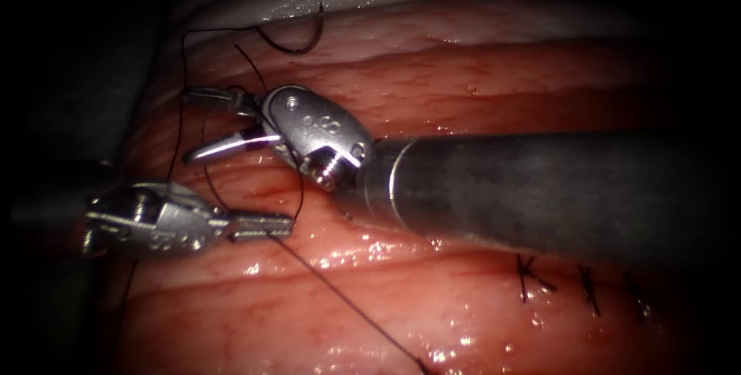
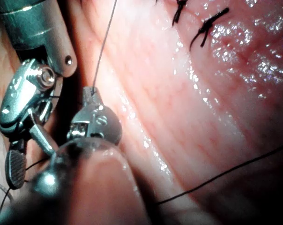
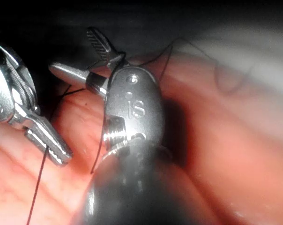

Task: Wound Closure
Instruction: Wrap the suture counter-clockwise around the right hand two times.

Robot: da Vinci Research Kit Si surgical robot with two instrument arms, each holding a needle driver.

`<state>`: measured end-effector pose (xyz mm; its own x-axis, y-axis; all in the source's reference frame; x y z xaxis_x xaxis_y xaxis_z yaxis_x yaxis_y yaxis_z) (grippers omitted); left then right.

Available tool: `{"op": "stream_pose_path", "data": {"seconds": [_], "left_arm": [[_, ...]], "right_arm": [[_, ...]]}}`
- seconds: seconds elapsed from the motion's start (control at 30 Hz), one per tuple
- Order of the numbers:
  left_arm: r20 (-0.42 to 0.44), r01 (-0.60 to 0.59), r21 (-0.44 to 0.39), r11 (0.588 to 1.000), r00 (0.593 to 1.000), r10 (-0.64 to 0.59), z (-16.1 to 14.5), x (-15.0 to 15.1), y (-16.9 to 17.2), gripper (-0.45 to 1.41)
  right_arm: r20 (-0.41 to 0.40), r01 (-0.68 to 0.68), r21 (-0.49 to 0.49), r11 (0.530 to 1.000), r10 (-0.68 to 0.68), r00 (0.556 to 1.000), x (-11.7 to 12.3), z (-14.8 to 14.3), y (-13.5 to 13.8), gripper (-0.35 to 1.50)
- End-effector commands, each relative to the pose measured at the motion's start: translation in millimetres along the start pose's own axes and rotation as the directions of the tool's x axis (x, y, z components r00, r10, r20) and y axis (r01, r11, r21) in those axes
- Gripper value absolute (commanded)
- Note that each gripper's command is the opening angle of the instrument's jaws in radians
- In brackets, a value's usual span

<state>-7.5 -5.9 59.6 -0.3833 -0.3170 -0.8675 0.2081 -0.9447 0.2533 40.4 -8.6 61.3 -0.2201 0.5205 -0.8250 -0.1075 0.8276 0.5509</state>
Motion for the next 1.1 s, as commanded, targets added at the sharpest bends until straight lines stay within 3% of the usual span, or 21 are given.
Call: {"op": "stream_pose_path", "data": {"seconds": [0.03, 0.1, 0.17, 0.23, 0.33, 0.37, 0.5, 0.57, 0.6, 0.67, 0.8, 0.93, 1.1], "left_arm": [[-0.003, -0.002, -0.003, 1.0, 1.0, 0.002, 0.7, -0.2, 0.1, -0.45], [-0.008, -0.015, -0.007, 1.0, 1.0, 0.014, 0.7, 0.2, 0.5, -0.45], [-0.009, -0.024, -0.007, 1.0, 1.0, 0.024, 0.5, 0.7, 0.8, -0.45], [-0.008, -0.046, -0.01, 0.999, 0.999, 0.046, 0.3, 1.6, 1.4, -0.45], [-0.007, -0.071, -0.01, 0.997, 0.997, 0.071, 0.0, 2.9, 1.6, -0.45], [-0.006, -0.094, -0.011, 0.996, 0.996, 0.093, -0.2, 3.8, 1.5, -0.45], [-0.01, -0.146, -0.013, 0.989, 0.989, 0.146, -0.7, 5.6, 0.9, -0.45], [-0.013, -0.177, -0.015, 0.984, 0.984, 0.177, -1.1, 6.1, 0.5, -0.45], [-0.018, -0.217, 0.02, 0.976, 0.976, 0.217, -1.7, 6.5, -0.2, -0.45], [-0.024, -0.251, 0.056, 0.966, 0.967, 0.253, -2.3, 6.5, -0.9, -0.45], [0.001, -0.288, 0.09, 0.953, 0.957, 0.289, -3.8, 6.1, -2.1, -0.45], [0.008, -0.339, 0.151, 0.929, 0.94, 0.341, -5.6, 5.1, -3.9, -0.45], [-0.052, -0.327, 0.177, 0.928, 0.939, 0.341, -7.3, 3.7, -6.3, -0.45]], "right_arm": [[-0.016, -0.001, -0.018, 1.0, 0.001, 1.0, -0.6, 0.9, 0.5, 1.28], [0.007, 0.04, -0.092, 0.995, -0.039, 0.999, -0.6, 0.9, 0.7, 1.38], [0.016, 0.049, -0.113, 0.992, -0.047, 0.999, -0.7, 0.7, 0.8, 1.36], [0.04, 0.056, -0.136, 0.989, -0.051, 0.998, -0.8, 0.3, 1.1, 1.21], [0.104, 0.076, -0.149, 0.986, -0.061, 0.993, -1.1, 0.1, 1.2, 1.16], [0.148, 0.086, -0.146, 0.986, -0.064, 0.987, -1.4, 0.1, 1.1, 1.04], [0.205, 0.101, -0.133, 0.986, -0.072, 0.976, -2.2, 0.0, 0.5, 0.98], [0.233, 0.107, -0.119, 0.987, -0.077, 0.97, -2.6, 0.0, 0.2, 1.01], [0.264, 0.108, -0.084, 0.991, -0.083, 0.961, -2.9, -0.1, -0.2, 1.11], [0.299, 0.103, -0.032, 0.994, -0.089, 0.95, -3.2, -0.4, -0.5, 1.11], [0.353, 0.064, 0.063, 0.996, -0.082, 0.932, -3.8, -1.2, -1.2, 0.98], [0.386, 0.014, 0.134, 0.991, -0.066, 0.92, -4.9, -1.7, -2.2, 0.96], [0.39, -0.054, 0.182, 0.982, -0.021, 0.921, -5.5, -1.8, -2.8, 0.93]]}}
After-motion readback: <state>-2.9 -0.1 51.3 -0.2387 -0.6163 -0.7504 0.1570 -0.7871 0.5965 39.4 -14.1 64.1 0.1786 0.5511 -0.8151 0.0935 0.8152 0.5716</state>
